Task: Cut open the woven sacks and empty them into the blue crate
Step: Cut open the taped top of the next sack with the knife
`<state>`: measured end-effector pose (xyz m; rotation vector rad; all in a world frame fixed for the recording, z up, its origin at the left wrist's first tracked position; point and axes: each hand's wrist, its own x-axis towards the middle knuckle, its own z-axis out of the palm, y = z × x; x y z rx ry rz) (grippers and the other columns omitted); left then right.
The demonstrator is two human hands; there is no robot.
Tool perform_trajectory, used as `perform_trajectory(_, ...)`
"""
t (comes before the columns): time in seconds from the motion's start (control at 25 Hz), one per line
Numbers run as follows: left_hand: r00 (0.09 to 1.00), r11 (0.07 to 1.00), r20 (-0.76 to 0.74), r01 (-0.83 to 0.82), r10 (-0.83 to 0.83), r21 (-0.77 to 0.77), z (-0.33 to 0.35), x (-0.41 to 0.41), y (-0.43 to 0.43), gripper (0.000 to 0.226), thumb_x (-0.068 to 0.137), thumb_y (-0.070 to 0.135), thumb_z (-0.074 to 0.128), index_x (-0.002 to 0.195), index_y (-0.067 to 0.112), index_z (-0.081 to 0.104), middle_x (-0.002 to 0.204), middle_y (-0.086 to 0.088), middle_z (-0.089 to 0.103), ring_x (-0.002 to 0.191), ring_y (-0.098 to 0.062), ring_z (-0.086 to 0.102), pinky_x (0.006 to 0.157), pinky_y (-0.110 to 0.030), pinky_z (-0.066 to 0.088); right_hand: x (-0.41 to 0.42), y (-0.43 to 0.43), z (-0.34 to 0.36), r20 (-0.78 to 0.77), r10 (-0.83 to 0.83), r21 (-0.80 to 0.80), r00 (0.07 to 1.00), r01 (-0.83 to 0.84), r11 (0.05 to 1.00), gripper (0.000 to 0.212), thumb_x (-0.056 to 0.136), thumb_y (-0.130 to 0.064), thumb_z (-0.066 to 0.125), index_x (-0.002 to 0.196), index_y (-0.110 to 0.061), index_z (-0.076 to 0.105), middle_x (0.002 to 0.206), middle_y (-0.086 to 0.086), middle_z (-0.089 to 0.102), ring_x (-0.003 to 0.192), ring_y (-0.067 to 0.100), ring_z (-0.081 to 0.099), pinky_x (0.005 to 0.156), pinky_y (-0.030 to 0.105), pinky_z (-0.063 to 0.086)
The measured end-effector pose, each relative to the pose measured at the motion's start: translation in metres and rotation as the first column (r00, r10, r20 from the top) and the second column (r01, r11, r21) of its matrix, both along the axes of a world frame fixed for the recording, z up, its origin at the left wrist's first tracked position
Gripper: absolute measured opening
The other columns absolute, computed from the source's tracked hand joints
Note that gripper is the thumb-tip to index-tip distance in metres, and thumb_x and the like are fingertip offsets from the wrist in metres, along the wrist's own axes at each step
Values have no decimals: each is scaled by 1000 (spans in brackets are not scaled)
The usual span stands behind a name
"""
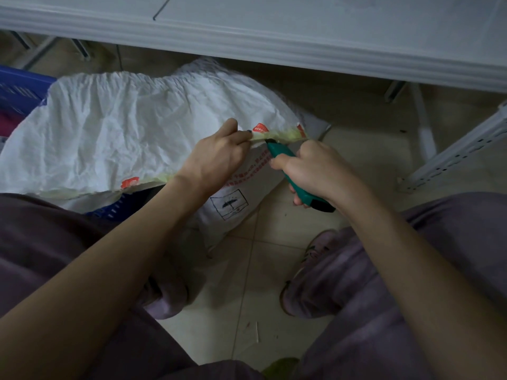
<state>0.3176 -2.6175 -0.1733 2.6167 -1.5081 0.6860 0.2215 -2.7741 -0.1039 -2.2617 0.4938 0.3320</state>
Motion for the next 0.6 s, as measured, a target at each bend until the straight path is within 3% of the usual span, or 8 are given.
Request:
perform_trajectory(0.24,995,1000,-103,-9,10,10,-4,0,-1,42,82,7,30,94,-4,69,99,-12,68,83,-22,34,39,-29,46,-3,-2,-10,2,-8,-86,1000,8,996,31,89,-32,55,81,-2,55,60,9,61,32,13,58,31,17,38)
perform_trajectory(0.36,993,1000,-118,-31,31,3,-9,4,3,34,81,0,37,94,-4,68,94,-14,68,81,-29,47,41,-31,48,-4,-3,-11,1,-2,-112,1000,2,994,30,90,-33,55,85,-3,53,65,9,60,31,11,56,32,17,40)
perform_trajectory(0.48,972,994,-209,-95,104,52,-13,-2,-1,24,82,-8,55,103,-3,67,96,-16,66,84,-36,50,54,-38,48,-3,8,-15,-35,20,-66,999,-23,998,31,90,-32,56,85,-2,56,65,9,61,31,11,57,34,17,41)
perform_trajectory(0.6,908,966,-328,-245,259,85,-24,14,23,27,89,8,57,115,6,64,107,-11,65,96,-29,54,73,-37,51,-7,-2,-14,-22,-27,-156,999,23,988,29,92,-32,54,95,-3,59,82,12,65,48,16,61,44,20,39)
